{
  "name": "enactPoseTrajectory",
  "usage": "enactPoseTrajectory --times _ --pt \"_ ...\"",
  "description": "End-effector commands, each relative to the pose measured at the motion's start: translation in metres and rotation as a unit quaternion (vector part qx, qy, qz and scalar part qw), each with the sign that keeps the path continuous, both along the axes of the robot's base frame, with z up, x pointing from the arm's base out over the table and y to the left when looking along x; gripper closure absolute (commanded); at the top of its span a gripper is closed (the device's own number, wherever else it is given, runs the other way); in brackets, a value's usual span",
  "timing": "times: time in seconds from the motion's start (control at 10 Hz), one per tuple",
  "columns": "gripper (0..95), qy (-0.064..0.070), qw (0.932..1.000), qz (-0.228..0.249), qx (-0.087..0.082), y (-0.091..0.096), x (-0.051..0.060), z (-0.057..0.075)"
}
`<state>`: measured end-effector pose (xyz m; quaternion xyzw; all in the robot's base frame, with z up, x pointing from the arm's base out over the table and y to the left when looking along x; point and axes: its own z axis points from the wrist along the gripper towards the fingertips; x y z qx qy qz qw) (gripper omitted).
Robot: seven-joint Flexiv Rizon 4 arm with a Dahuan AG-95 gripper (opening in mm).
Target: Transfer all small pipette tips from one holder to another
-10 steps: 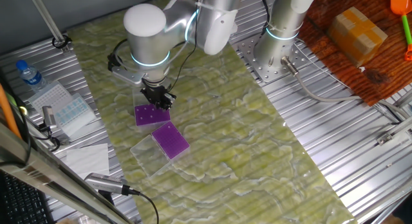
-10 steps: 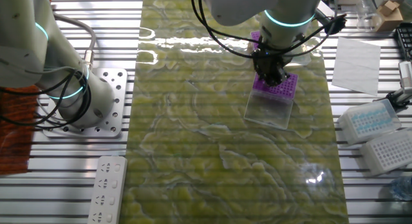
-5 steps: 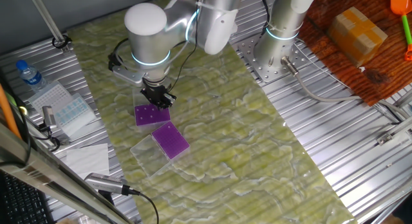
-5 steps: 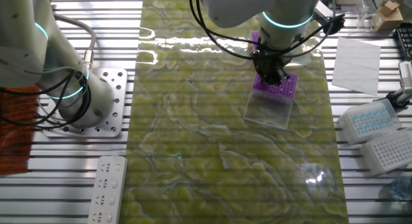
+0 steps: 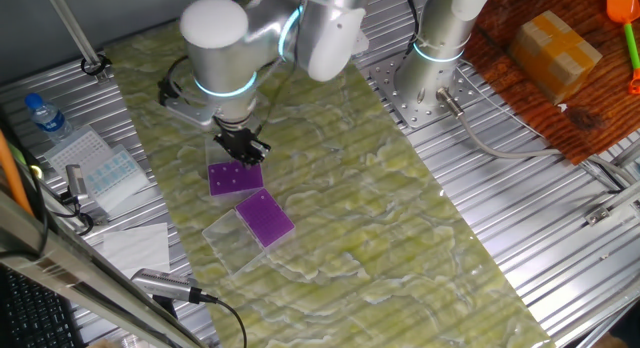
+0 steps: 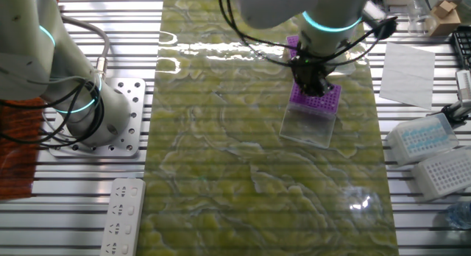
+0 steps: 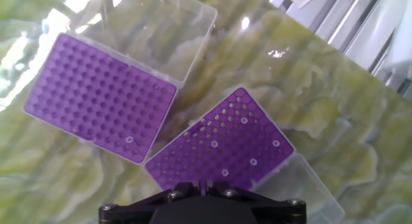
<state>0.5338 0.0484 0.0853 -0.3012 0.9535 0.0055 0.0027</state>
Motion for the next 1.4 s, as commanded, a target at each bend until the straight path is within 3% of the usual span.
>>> enactPoseTrajectory --times 0.1,0.2,0.3,0.6,0.9,1.4 --pt "95.0 0.003 0.9998 -0.018 0.004 0.021 0.005 0.012" --pt "95.0 0.003 0.9998 -0.018 0.004 0.021 0.005 0.012" --pt "95.0 0.006 0.9984 -0.055 0.006 0.055 0.009 0.018" --pt "95.0 0.003 0.9956 -0.094 0.009 0.093 0.013 0.011" --pt "95.0 0.000 0.9944 -0.105 0.011 0.107 0.012 0.001" --pt "95.0 -0.003 0.9944 -0.105 0.007 0.112 0.006 -0.006"
